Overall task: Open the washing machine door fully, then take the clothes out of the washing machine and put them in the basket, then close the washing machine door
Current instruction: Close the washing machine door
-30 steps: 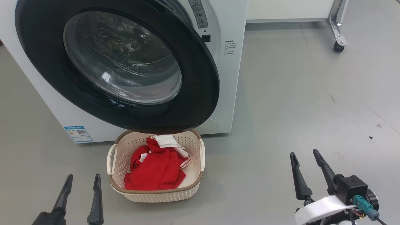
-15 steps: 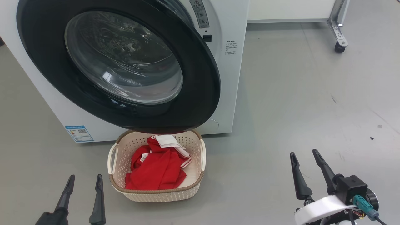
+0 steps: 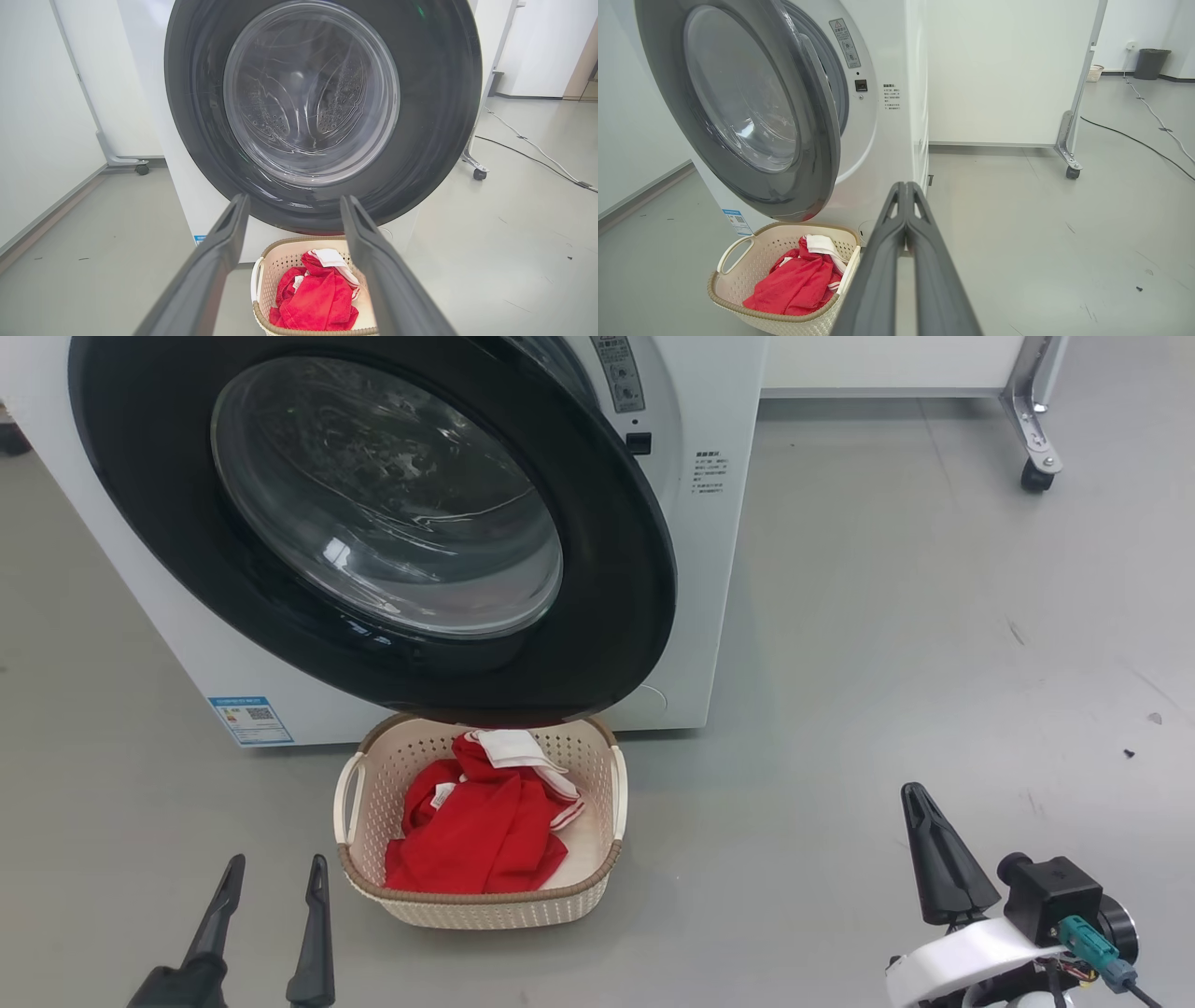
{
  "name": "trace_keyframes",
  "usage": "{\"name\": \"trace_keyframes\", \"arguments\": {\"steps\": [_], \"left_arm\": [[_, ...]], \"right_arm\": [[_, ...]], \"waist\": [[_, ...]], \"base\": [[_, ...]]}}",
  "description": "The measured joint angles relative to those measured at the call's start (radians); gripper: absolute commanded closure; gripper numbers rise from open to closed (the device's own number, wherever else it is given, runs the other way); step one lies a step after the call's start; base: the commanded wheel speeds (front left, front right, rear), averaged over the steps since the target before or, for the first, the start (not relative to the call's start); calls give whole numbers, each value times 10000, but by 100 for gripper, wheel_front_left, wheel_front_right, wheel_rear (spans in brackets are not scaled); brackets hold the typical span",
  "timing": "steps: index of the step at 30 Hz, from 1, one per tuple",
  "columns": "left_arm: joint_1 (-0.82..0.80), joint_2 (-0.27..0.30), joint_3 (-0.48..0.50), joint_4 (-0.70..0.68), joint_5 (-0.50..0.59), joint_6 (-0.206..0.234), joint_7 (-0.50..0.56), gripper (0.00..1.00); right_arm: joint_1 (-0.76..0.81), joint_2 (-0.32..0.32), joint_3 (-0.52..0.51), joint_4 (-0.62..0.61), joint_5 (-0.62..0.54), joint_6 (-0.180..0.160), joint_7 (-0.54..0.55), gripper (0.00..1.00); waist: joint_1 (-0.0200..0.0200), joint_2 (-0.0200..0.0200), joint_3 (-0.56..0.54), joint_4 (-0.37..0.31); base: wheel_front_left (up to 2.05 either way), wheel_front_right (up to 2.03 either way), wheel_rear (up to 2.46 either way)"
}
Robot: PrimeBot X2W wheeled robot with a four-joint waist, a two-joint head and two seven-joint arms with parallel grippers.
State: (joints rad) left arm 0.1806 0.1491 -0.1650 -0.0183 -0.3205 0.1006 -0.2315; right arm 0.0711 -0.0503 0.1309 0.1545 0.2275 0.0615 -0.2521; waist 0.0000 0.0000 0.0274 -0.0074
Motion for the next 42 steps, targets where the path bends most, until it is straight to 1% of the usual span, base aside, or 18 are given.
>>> {"name": "trace_keyframes", "arguments": {"steps": [2, 9, 18, 24, 34, 42], "left_arm": [[-78, -6, -38, 0, 2, 0, 0, 0], [-330, -35, -140, -71, 58, -2, -84, 0], [-639, -132, -290, -230, 82, -2, -88, 0], [-879, -339, -339, -261, 84, -6, -90, 0], [-1224, -470, -410, -282, 84, -90, -167, 0], [-1471, -640, -414, -272, 84, -111, -176, 0]], "right_arm": [[-19, -63, 8, -8, 0, 84, 0, 100], [-355, -211, 209, -4, -117, 226, 0, 100], [-1405, -512, 619, 69, -343, 430, 0, 100], [-2336, -715, 732, 257, -374, 510, 50, 100], [-3915, -825, 874, 963, -280, 539, 320, 100], [-4855, -989, 817, 1668, -146, 604, 443, 100]], "waist": [[0, 0, 46, 99], [0, 0, 205, 492], [0, 0, 574, 1257], [1, 0, 889, 1866], [0, 0, 1503, 2894], [0, 0, 2094, 3440]], "base": [[0, 0, 0], [0, 0, 0], [0, 0, 0], [0, 0, 0], [0, 0, 0], [0, 0, 0]]}}
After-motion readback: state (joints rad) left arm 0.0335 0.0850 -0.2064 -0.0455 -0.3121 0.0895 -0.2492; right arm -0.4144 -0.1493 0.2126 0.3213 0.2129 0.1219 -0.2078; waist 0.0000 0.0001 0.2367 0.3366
